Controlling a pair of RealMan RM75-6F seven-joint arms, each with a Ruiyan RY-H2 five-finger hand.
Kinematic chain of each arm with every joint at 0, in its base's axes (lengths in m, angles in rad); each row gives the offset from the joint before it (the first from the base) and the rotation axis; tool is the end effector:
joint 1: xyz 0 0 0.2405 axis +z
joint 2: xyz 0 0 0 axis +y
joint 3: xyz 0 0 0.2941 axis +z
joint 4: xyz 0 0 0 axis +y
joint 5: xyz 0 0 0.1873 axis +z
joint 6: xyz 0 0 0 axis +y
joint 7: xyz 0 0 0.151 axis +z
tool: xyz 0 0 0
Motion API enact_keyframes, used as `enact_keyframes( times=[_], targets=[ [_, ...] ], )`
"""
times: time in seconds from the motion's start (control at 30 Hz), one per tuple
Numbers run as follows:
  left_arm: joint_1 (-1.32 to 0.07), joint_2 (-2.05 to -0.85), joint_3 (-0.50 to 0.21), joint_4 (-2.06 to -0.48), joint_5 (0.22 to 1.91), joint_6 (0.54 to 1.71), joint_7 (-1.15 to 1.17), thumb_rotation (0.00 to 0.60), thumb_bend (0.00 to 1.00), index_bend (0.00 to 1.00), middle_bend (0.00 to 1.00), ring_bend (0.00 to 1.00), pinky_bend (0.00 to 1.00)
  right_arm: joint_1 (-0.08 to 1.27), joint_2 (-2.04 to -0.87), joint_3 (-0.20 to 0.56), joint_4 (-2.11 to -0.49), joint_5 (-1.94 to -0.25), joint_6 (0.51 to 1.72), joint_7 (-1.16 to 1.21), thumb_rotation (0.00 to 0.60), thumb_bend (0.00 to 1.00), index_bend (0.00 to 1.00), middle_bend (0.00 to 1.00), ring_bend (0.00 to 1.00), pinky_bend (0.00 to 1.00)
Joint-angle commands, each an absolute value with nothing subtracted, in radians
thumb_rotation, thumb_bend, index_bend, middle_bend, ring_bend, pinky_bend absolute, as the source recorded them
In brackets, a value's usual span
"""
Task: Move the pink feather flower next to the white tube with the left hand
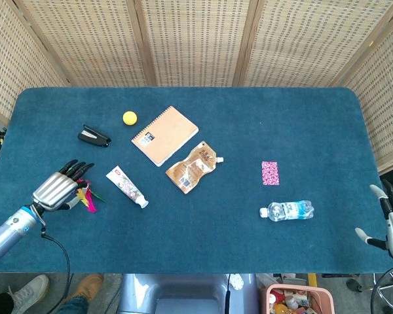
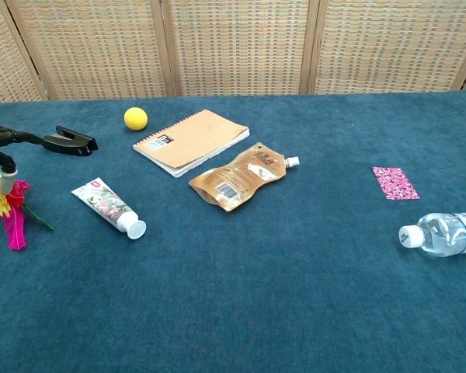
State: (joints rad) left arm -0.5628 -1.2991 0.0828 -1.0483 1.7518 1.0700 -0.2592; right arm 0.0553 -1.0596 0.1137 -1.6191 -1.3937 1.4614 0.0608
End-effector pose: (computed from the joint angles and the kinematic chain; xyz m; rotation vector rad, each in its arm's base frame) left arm -0.3257 0.3358 0.1107 -2.0823 -0.6851 -0.6825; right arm -0.3524 -0.1898 0.2296 1.2441 -0.9366 0.8784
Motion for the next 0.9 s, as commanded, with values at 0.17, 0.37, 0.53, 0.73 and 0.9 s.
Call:
enact_keyframes(
  times=[0.17, 0.37, 0.53, 0.73, 0.9],
  targets=[
    [-0.57, -1.308, 0.093, -1.057, 1.736, 1.057, -0.239, 0.6, 0.42, 0.6, 0.0, 0.0, 0.0, 0.056, -1.059, 0.114, -1.618, -1.394, 1.46, 0.065, 0.6, 0.0, 0.0, 0.0, 0.0, 0.0],
    [-0.567, -1.314, 0.093, -1.054, 1.722, 1.07, -0.243, 0.6, 0.43, 0.72, 0.0, 0.0, 0.0, 0.056, -1.058, 0.114, -1.617, -1.393, 1.456, 0.07, 0.6, 0.0, 0.0, 0.0, 0.0, 0.0],
    [-0.561, -1.292, 0.085, -1.073, 1.708, 1.107, -0.266, 0.6, 0.43, 0.73, 0.0, 0.0, 0.0, 0.056, -1.057, 0.114, -1.618, -1.394, 1.458, 0.075, 0.6, 0.0, 0.0, 0.0, 0.0, 0.0],
    [-0.535, -1.17, 0.063, -1.223, 1.684, 1.218, -0.506, 0.6, 0.44, 0.74, 0.0, 0.0, 0.0, 0.052, -1.051, 0.114, -1.62, -1.399, 1.462, 0.088, 0.6, 0.0, 0.0, 0.0, 0.0, 0.0],
    [-0.527, -1.123, 0.062, -1.261, 1.672, 1.234, -0.594, 0.6, 0.44, 0.74, 0.0, 0.0, 0.0, 0.051, -1.051, 0.112, -1.62, -1.401, 1.464, 0.088, 0.6, 0.0, 0.0, 0.0, 0.0, 0.0]
  ],
)
